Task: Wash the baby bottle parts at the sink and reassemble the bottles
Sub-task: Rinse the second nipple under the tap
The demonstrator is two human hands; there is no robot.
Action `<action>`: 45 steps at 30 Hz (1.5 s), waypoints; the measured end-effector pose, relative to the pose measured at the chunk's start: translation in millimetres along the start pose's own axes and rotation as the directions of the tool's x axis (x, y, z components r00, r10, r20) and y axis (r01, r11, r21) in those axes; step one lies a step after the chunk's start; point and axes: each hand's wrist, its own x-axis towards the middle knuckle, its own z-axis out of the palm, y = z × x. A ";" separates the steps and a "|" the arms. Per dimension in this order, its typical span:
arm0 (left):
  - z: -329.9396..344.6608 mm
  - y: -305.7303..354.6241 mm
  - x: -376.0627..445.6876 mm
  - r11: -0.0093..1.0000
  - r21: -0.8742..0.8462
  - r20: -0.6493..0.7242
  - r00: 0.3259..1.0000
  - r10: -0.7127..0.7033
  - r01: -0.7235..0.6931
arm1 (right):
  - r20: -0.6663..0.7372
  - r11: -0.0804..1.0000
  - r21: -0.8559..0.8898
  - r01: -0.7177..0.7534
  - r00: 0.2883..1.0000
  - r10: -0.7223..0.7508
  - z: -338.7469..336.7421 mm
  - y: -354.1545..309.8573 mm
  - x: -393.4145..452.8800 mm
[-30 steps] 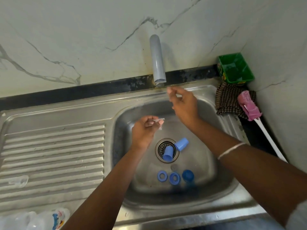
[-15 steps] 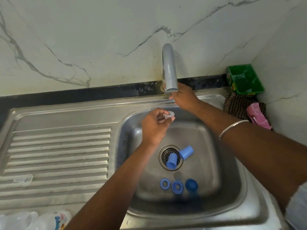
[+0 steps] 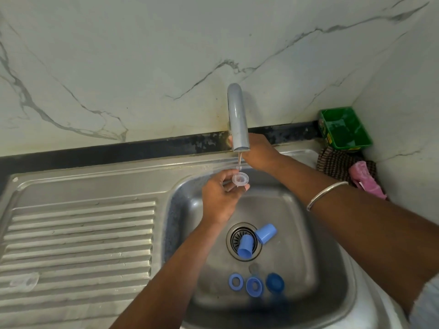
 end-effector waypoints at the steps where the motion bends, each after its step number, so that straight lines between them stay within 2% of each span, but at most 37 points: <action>1: 0.3 -0.1 0.6 1.000 -0.002 -0.003 1.000 -0.003 0.003 | 0.002 1.000 0.008 0.004 1.000 -0.004 -0.2 -0.7 -0.2; 9: -2.1 1.1 1.4 0.999 -0.036 0.010 1.000 -0.008 0.008 | 0.016 0.999 0.006 0.054 0.998 -0.054 -0.4 -1.6 -5.7; 12: -5.5 -2.4 -0.3 0.999 -0.046 0.010 1.000 -0.013 0.014 | -0.056 0.987 0.156 0.036 0.998 -0.027 7.6 2.3 -22.6; 16: -8.9 -8.3 -2.7 0.997 -0.067 0.036 0.999 -0.033 0.035 | -0.257 0.930 0.361 0.062 0.966 0.036 27.1 14.6 -73.0; 19: -7.7 -13.5 -4.8 0.993 -0.070 0.059 0.995 -0.086 0.090 | -0.204 0.887 0.458 0.060 0.978 0.039 44.9 29.8 -110.1; 23: -5.8 -19.2 -5.7 0.993 -0.004 0.071 0.991 -0.114 0.115 | -0.188 0.888 0.448 0.101 0.982 -0.017 58.6 33.0 -130.3; 30: -15.0 -12.7 -1.9 0.978 -0.113 0.177 0.972 -0.152 0.173 | -0.131 0.895 0.425 0.135 0.988 -0.087 49.5 31.1 -119.6; 34: -21.8 -10.5 -1.2 0.985 -0.034 0.195 0.967 -0.161 0.171 | -0.097 0.935 0.342 0.095 0.993 -0.065 49.3 25.9 -108.2; 36: -22.4 -8.7 -1.8 0.982 -0.047 0.207 0.964 -0.169 0.182 | -0.112 0.934 0.356 0.033 0.994 0.007 52.6 25.4 -102.7; 39: -21.4 -8.6 -2.6 0.973 -0.118 0.179 0.968 -0.175 0.198 | -0.058 0.806 0.573 -0.149 0.973 0.222 56.8 21.5 -99.9; 42: -21.5 -12.1 -4.6 0.993 -0.002 0.142 0.983 -0.112 0.114 | 0.045 0.588 0.752 -0.296 0.914 0.403 59.0 16.2 -102.4; 45: -18.3 -9.8 -6.6 0.990 0.137 0.141 0.988 -0.058 0.039 | 0.183 0.318 0.862 -0.395 0.827 0.531 55.9 10.9 -103.5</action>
